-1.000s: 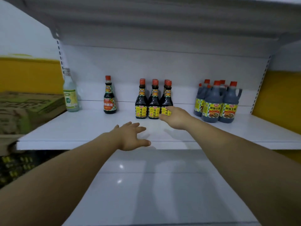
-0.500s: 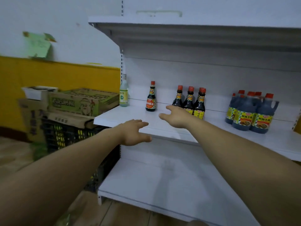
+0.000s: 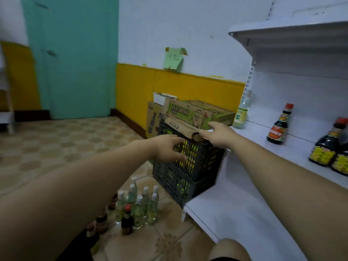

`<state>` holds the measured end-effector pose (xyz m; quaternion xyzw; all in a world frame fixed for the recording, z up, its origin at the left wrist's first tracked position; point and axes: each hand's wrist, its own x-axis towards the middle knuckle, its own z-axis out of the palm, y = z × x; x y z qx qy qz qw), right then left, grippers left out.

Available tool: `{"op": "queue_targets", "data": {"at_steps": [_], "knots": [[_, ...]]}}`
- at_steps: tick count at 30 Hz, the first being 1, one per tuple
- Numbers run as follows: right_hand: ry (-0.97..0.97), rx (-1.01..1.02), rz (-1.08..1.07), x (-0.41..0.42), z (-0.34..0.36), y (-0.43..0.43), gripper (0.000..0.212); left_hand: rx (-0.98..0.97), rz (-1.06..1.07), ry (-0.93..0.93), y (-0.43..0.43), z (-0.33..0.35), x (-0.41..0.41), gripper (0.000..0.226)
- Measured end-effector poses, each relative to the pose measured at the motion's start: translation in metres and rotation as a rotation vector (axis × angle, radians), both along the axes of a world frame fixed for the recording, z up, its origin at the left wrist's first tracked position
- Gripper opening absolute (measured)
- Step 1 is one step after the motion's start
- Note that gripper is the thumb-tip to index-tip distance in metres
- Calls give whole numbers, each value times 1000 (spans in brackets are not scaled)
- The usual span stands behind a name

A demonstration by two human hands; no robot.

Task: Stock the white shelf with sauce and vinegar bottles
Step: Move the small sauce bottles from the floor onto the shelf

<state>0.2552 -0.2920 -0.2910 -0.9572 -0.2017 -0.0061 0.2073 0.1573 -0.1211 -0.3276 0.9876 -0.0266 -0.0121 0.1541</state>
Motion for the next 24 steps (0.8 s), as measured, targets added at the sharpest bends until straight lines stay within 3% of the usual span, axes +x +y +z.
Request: {"op": "queue_targets", "data": {"at_steps": [5,12,20,24], "knots": [[130,-37,235,-3,-32,92,71,-31,249,50,69,-25,-33,79],[244,-70,422,-12,-105,192,72,-219,558,186,143,-93,-67,77],[396,-163,547,-3,-204,274,70,-344,773,358,212,-201,-91,78],[523,-207,593,0,-269,309,60,-385,820,468,237,-262,-95,80]]}}
